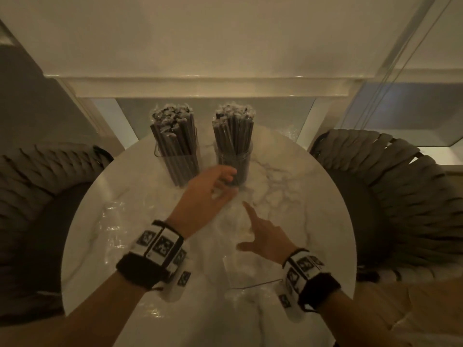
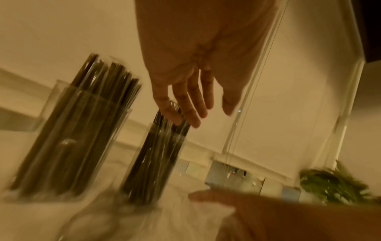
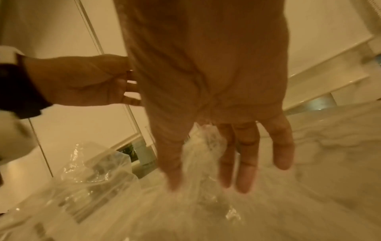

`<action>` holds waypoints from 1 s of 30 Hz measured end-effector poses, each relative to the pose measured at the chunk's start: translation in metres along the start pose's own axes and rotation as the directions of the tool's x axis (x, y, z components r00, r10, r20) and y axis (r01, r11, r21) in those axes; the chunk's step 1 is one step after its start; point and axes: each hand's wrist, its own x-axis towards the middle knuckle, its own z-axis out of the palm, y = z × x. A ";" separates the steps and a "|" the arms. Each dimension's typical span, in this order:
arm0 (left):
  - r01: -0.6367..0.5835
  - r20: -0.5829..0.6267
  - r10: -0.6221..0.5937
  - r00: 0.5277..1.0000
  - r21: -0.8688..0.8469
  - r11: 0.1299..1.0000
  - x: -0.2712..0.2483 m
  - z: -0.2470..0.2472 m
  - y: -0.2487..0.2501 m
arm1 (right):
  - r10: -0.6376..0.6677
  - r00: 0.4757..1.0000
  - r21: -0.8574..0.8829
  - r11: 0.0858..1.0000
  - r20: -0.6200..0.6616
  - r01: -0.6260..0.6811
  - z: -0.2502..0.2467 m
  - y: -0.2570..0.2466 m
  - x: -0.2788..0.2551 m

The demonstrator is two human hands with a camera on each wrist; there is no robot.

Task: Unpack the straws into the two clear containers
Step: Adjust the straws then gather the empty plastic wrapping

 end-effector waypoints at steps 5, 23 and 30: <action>0.152 0.386 -0.223 0.895 0.207 0.967 -0.038 0.025 -0.020 | -0.124 0.938 0.256 0.943 -0.323 0.212 -0.031 -0.030 -0.013; -0.083 -0.367 -0.089 0.926 -0.428 0.900 -0.069 -0.119 0.038 | -0.235 0.889 0.639 0.625 -0.394 0.448 -0.052 -0.160 -0.050; 0.414 -0.579 -0.444 0.684 -0.193 0.890 -0.129 -0.158 -0.076 | -0.062 0.975 0.724 0.660 -0.213 0.200 0.014 -0.186 0.016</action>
